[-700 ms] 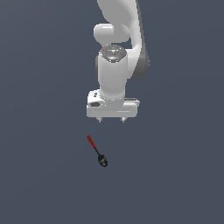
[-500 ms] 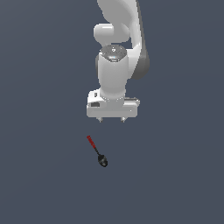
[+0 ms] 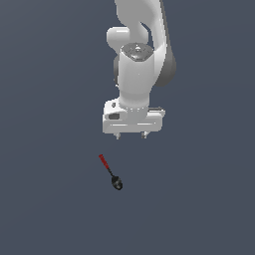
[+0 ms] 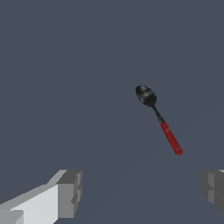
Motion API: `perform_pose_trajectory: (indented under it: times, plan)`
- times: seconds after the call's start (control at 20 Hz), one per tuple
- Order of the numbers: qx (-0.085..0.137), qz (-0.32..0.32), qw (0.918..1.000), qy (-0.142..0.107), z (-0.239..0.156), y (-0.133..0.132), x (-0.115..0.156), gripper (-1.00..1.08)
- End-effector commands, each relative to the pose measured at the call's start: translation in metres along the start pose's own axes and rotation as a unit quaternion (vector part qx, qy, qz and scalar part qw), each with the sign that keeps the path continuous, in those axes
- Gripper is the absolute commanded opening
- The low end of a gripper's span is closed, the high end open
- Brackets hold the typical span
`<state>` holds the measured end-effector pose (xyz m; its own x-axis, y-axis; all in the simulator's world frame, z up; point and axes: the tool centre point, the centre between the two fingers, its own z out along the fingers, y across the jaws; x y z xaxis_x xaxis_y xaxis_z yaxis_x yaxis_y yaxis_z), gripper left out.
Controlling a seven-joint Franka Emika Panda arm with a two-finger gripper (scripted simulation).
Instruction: Pick up the object and move it to a goal position.
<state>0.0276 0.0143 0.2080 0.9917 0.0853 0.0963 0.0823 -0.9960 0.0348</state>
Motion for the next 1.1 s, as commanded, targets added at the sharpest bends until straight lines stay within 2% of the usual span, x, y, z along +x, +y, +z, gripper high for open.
perform_pose_trajectory:
  times: [0.0,0.65,1.05]
  plan:
    - [0.0,-0.001,1.0,-0.001,0.001,0.001,0.0,1.0]
    - [0.0,-0.06,0.9981,-0.011,0.028,0.019,0.013,1.0]
    - [0.006,-0.139,0.99,-0.023,0.067,0.045,0.026,1.0]
